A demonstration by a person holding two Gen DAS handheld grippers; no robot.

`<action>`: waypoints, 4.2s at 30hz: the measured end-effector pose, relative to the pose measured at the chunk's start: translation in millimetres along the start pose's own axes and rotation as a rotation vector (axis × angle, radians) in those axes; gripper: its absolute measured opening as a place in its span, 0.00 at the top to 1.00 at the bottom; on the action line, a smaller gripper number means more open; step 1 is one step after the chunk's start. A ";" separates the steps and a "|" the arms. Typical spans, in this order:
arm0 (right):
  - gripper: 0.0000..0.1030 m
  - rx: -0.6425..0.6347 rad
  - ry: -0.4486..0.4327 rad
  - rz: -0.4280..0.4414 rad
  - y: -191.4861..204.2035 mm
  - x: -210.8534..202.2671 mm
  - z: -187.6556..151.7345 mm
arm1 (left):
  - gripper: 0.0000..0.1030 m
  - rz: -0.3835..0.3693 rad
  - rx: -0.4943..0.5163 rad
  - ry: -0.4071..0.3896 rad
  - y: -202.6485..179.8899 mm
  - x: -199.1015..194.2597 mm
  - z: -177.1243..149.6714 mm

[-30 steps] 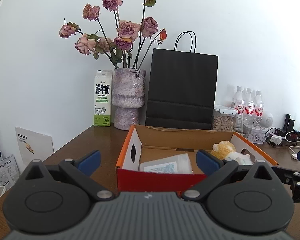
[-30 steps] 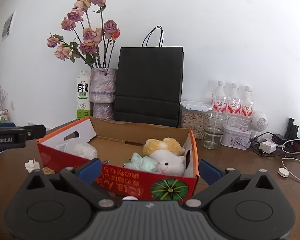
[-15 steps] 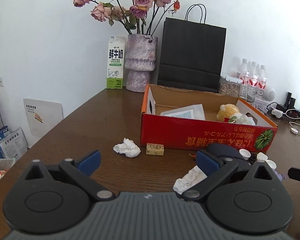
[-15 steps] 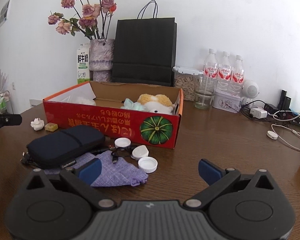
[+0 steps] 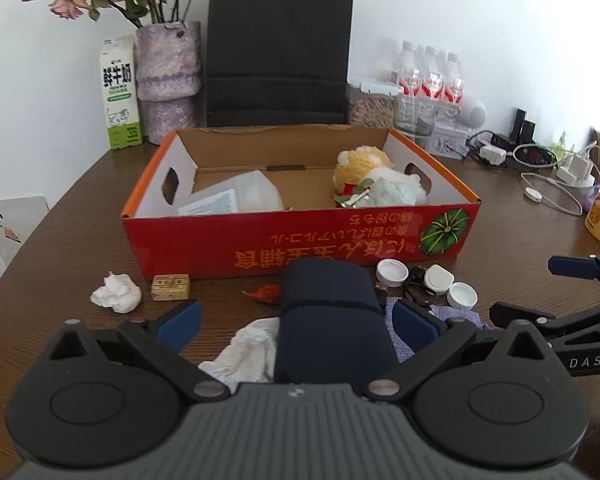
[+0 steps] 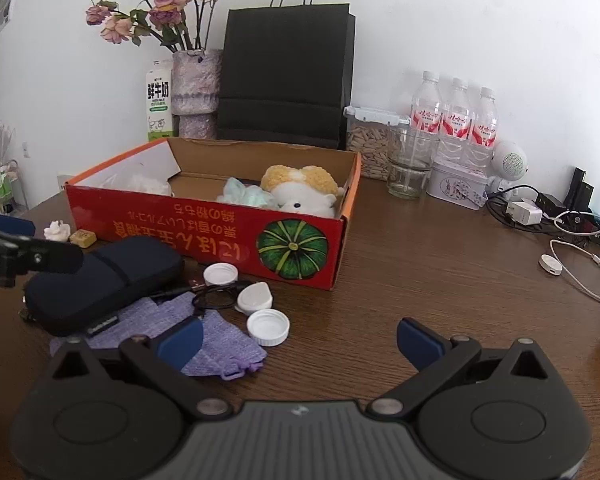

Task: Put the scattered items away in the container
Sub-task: 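Grasp navy zippered case with left gripper while right gripper moves toward white caps, then grasp white bottle cap with right gripper, then carry navy case and white cap into box and open both grippers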

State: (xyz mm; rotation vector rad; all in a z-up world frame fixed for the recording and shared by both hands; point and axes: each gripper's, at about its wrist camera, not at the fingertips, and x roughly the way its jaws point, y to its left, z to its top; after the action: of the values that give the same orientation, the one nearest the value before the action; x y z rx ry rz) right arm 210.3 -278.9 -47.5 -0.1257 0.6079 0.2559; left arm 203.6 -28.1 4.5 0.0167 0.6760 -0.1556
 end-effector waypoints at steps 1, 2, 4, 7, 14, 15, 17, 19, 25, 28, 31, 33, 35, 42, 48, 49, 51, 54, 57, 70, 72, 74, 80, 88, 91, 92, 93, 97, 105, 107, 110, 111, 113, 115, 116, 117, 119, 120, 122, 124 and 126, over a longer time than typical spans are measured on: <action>0.00 0.004 0.009 0.004 -3.8 2.7 1.8 | 0.00 -0.005 0.006 0.026 -4.5 7.1 3.1; 0.00 0.005 0.018 0.012 -6.9 5.2 3.8 | 0.00 -0.008 0.013 0.052 -8.5 14.0 6.1; 0.00 -0.007 0.031 0.023 -11.0 8.6 7.1 | 0.00 0.004 0.027 0.100 -15.6 25.3 11.9; 0.00 -0.033 0.042 0.032 -14.3 13.0 12.0 | 0.00 0.036 0.063 0.152 -23.9 38.6 19.3; 0.00 -0.009 0.048 0.057 -23.9 30.0 16.0 | 0.18 0.071 0.086 0.290 -31.6 62.8 24.1; 0.00 0.003 0.051 0.064 -26.4 31.8 14.9 | 0.25 0.068 0.081 0.307 -30.9 65.6 23.2; 0.00 0.019 0.057 0.070 -30.7 34.1 12.1 | 0.29 0.058 0.062 0.322 -28.6 68.2 22.5; 0.00 0.038 0.066 0.074 -34.6 35.9 9.5 | 0.30 0.053 0.056 0.322 -28.0 68.3 22.8; 0.00 0.031 0.073 0.098 -31.2 37.1 2.8 | 0.35 0.033 0.054 0.317 -25.7 65.2 23.6; 0.00 0.018 0.077 0.103 -27.0 38.5 1.0 | 0.37 0.023 0.051 0.294 -23.5 60.3 23.9; 0.00 0.018 0.081 0.100 -26.3 39.4 -0.3 | 0.39 0.012 0.034 0.283 -19.1 56.5 23.9; 0.00 0.023 0.079 0.098 -27.4 39.7 -0.4 | 0.39 0.013 0.016 0.271 -14.9 53.1 24.6; 0.00 0.028 0.072 0.097 -27.8 38.9 -0.7 | 0.39 0.011 -0.007 0.251 -9.7 48.5 26.7; 0.00 0.024 0.055 0.100 -24.9 38.2 0.0 | 0.39 -0.015 -0.074 0.211 6.9 36.6 34.9; 0.11 0.024 0.045 0.101 -18.2 41.8 2.5 | 0.39 -0.008 -0.099 0.189 17.7 29.9 33.1; 0.12 0.021 0.049 0.106 -16.3 43.5 2.9 | 0.39 -0.007 -0.104 0.187 19.8 29.0 33.1; 0.18 0.012 0.063 0.115 -11.8 47.5 2.8 | 0.39 -0.002 -0.119 0.182 24.6 26.8 32.0; 0.35 0.013 0.072 0.125 -7.3 50.8 1.5 | 0.39 -0.001 -0.137 0.174 32.3 22.9 29.4; 0.48 0.032 0.069 0.127 -6.7 50.3 2.2 | 0.39 0.000 -0.153 0.167 38.4 19.2 27.7; 0.73 0.074 0.067 0.125 -3.7 46.0 2.2 | 0.39 -0.023 -0.192 0.119 53.6 0.7 20.6; 0.73 0.091 0.055 0.112 -6.2 43.2 3.4 | 0.39 -0.031 -0.195 0.110 54.8 -1.9 20.4; 0.73 0.109 0.038 0.107 -9.4 38.6 4.8 | 0.39 -0.040 -0.194 0.102 55.1 -4.2 20.7; 0.73 0.121 -0.018 0.081 -12.7 22.0 16.4 | 0.39 -0.059 -0.186 0.068 53.7 -12.4 25.7; 0.73 0.094 -0.142 0.082 -1.1 -2.4 53.7 | 0.39 -0.094 -0.189 -0.016 48.9 -23.0 44.4; 0.73 0.088 -0.182 0.096 6.5 -4.6 70.1 | 0.39 -0.113 -0.192 -0.054 45.5 -23.8 55.4; 0.73 0.085 -0.194 0.101 9.8 -4.0 76.3 | 0.39 -0.120 -0.194 -0.069 44.3 -23.7 59.1; 0.73 0.082 -0.205 0.105 12.7 -2.8 81.4 | 0.39 -0.126 -0.198 -0.082 43.5 -22.5 62.7; 0.73 0.075 -0.240 0.116 25.3 7.8 100.1 | 0.39 -0.157 -0.231 -0.130 44.6 -14.0 76.4; 0.73 0.078 -0.269 0.139 44.8 46.1 128.5 | 0.39 -0.176 -0.305 -0.213 53.6 20.0 101.9; 0.73 0.070 -0.271 0.137 48.0 57.7 133.5 | 0.39 -0.173 -0.314 -0.218 57.6 33.0 107.2; 0.73 0.068 -0.265 0.142 49.4 75.3 139.7 | 0.39 -0.164 -0.323 -0.220 62.4 52.3 116.1; 0.73 0.066 -0.263 0.142 49.7 80.8 141.1 | 0.39 -0.159 -0.324 -0.220 63.3 57.9 118.9; 0.73 0.060 -0.257 0.140 50.5 91.7 143.5 | 0.39 -0.148 -0.317 -0.222 64.6 69.4 122.2; 0.73 0.055 -0.247 0.138 50.7 101.9 143.9 | 0.39 -0.138 -0.308 -0.224 65.5 78.8 124.0; 0.73 0.052 -0.237 0.137 50.9 107.1 143.8 | 0.39 -0.134 -0.306 -0.225 66.3 83.1 123.6; 0.73 0.053 -0.230 0.135 50.6 111.7 143.2 | 0.39 -0.126 -0.310 -0.224 67.6 87.6 122.3; 0.73 0.052 -0.213 0.131 50.3 119.6 141.0 | 0.39 -0.103 -0.296 -0.207 68.3 96.8 121.2; 0.73 0.053 -0.205 0.130 50.3 122.7 139.9 | 0.39 -0.097 -0.300 -0.198 69.8 100.7 119.9; 0.73 0.049 -0.188 0.128 51.2 128.1 137.7 | 0.39 -0.088 -0.302 -0.176 72.2 107.7 117.5; 0.73 0.045 -0.181 0.127 52.2 130.4 136.2 | 0.39 -0.084 -0.296 -0.168 71.6 111.4 116.5; 0.73 0.037 -0.185 0.123 53.5 129.4 135.8 | 0.39 -0.075 -0.278 -0.173 68.4 111.4 116.2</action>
State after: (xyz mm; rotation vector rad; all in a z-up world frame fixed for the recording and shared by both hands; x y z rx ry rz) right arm 372.4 -175.6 -14.0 -0.0279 0.4365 0.3703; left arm 371.6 16.5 23.2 -0.2867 0.5214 -0.1322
